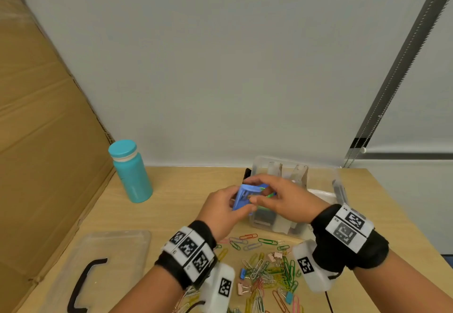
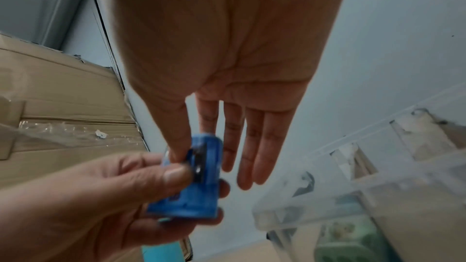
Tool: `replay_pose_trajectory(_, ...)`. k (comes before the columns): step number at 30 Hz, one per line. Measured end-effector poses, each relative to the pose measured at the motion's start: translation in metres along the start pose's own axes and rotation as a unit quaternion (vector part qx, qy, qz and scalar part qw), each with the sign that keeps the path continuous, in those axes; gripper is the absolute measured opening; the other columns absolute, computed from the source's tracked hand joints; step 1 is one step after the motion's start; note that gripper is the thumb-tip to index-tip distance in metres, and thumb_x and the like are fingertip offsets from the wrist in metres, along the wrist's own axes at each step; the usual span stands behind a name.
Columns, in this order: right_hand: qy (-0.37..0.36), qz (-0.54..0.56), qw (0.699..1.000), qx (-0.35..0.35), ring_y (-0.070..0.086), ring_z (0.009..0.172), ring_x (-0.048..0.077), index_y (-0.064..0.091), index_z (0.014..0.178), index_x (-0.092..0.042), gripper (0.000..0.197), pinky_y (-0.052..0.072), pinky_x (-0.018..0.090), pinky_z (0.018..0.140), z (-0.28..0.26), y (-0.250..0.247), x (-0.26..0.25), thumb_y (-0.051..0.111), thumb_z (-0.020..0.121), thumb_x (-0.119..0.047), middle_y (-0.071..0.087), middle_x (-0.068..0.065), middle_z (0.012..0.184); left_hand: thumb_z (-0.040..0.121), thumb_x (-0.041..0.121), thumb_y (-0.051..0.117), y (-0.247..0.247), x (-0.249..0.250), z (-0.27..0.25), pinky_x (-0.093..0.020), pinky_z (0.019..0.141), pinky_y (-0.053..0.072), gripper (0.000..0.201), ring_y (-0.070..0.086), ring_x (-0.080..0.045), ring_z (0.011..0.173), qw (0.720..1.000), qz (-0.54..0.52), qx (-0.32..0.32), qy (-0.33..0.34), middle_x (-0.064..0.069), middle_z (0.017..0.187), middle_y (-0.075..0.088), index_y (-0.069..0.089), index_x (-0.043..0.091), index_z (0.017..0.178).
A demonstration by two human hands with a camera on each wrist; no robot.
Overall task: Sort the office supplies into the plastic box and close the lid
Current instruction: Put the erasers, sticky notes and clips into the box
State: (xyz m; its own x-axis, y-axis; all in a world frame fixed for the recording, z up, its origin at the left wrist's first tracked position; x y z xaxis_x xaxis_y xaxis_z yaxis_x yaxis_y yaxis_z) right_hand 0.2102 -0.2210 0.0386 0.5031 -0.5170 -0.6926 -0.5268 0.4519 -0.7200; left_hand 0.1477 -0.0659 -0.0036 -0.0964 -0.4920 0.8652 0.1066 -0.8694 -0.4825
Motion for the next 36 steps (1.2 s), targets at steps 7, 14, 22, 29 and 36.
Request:
replay_pose_trajectory(7,0.046,-0.099,0.987,0.122,0.059,0.083,0.021,0.057,0.103,-0.020,0.015,0.050,0.033,0.076,0.017,-0.041,0.025,0.060,0.089,-0.017,0.061,0.001,0.101,0.089,0.037,0.058,0.032,0.005,0.051,-0.035,0.098,0.046,0.043,0.054,-0.014,0.112,0.990,0.141,0.000,0.001,0.002,0.125,0.055,0.050,0.025,0.129)
replay_pose_trajectory(14,0.148,-0.225,0.960,0.083,0.057,0.095,0.027,0.057,0.111,-0.009,0.024,0.047,0.034,0.080,0.077,-0.040,0.051,0.058,0.087,-0.011,0.057,0.011,0.112,0.099,0.036,0.026,0.049,-0.034,0.061,-0.046,0.107,0.039,0.056,0.042,-0.029,0.131,0.969,0.206,-0.052,-0.126,-0.007,0.158,0.017,0.012,0.021,0.151)
replay_pose_trajectory(22,0.202,-0.305,0.930,-0.030,0.056,0.091,0.027,0.052,0.106,-0.012,0.035,0.049,0.036,0.082,0.130,-0.027,0.072,0.071,0.081,-0.028,0.060,0.009,0.108,0.099,0.028,0.027,0.036,-0.047,0.064,-0.047,0.088,0.049,0.040,0.057,-0.030,0.101,0.964,0.233,-0.008,-0.126,-0.012,0.129,0.051,0.033,0.011,0.135)
replay_pose_trajectory(29,0.219,-0.383,0.887,-0.133,0.061,0.073,0.023,0.042,0.070,-0.024,0.038,0.055,0.035,0.073,0.213,0.001,0.157,0.075,0.065,-0.043,0.064,0.001,0.086,0.099,0.028,0.029,0.038,-0.048,0.056,-0.047,0.081,0.051,0.030,0.057,-0.028,0.094,0.964,0.223,0.046,-0.139,-0.010,0.117,0.055,0.040,0.010,0.121)
replay_pose_trajectory(36,0.217,-0.408,0.869,-0.175,0.056,0.116,0.032,0.055,0.122,-0.005,0.033,0.044,0.038,0.097,0.153,0.003,0.068,0.048,0.096,-0.024,0.056,0.015,0.129,0.100,0.029,0.028,0.037,-0.044,0.054,-0.045,0.086,0.051,0.037,0.056,-0.032,0.107,0.951,0.259,0.038,-0.164,-0.015,0.135,0.049,0.037,0.008,0.129)
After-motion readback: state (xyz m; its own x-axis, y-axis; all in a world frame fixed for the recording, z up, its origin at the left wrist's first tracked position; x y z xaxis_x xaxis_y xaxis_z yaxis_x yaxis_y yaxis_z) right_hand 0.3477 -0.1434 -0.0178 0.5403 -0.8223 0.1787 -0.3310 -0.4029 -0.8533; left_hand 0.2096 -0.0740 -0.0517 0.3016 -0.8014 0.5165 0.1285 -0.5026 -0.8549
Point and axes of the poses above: each hand's wrist, its own z-axis towards the middle knuckle, its own y-axis out of the palm, x = y × z, the point moved 2 cm from there along z, towards the middle knuckle
